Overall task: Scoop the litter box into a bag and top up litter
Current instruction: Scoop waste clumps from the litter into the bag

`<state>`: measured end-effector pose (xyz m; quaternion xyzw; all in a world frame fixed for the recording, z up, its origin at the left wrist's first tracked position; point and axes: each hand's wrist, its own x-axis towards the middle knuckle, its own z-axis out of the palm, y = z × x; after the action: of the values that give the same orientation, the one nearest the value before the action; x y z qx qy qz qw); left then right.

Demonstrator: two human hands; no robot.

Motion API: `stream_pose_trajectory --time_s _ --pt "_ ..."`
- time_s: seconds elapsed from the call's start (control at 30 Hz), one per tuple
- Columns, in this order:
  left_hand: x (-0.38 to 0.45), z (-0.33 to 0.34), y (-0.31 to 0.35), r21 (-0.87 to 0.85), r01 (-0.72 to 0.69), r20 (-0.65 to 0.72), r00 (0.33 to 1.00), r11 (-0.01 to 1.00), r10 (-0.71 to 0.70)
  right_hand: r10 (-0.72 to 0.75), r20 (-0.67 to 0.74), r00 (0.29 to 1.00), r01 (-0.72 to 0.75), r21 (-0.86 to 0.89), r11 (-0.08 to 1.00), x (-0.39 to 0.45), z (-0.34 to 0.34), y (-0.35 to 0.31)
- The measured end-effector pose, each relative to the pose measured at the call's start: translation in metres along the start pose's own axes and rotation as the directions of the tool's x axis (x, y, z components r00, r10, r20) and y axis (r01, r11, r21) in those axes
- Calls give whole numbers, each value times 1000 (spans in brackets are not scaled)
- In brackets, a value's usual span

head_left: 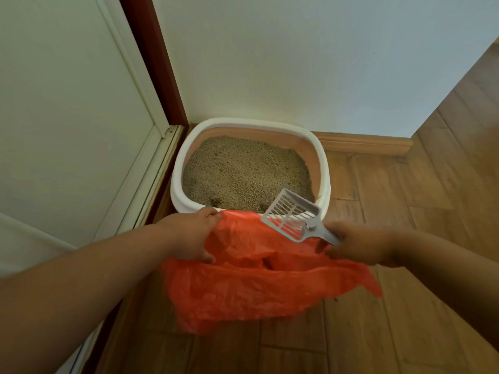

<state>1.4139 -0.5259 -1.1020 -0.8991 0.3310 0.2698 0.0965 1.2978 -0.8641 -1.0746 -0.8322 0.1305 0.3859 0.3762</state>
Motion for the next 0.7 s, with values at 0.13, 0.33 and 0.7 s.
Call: stream_pose_trajectory --time_s 0.13,0.33,0.7 --pt "7 0 7 -35 -44 -59 997 998 42 -6 -99 995 8 29 1000 -2 -23 -7" --pt "14 -5 6 -62 -49 -55 997 997 46 -30 -252 967 5 -103 995 11 -20 -41" --pt "21 1 -1 -118 -13 -116 993 993 -1 -196 -403 894 -90 -590 802 77 -44 -113"
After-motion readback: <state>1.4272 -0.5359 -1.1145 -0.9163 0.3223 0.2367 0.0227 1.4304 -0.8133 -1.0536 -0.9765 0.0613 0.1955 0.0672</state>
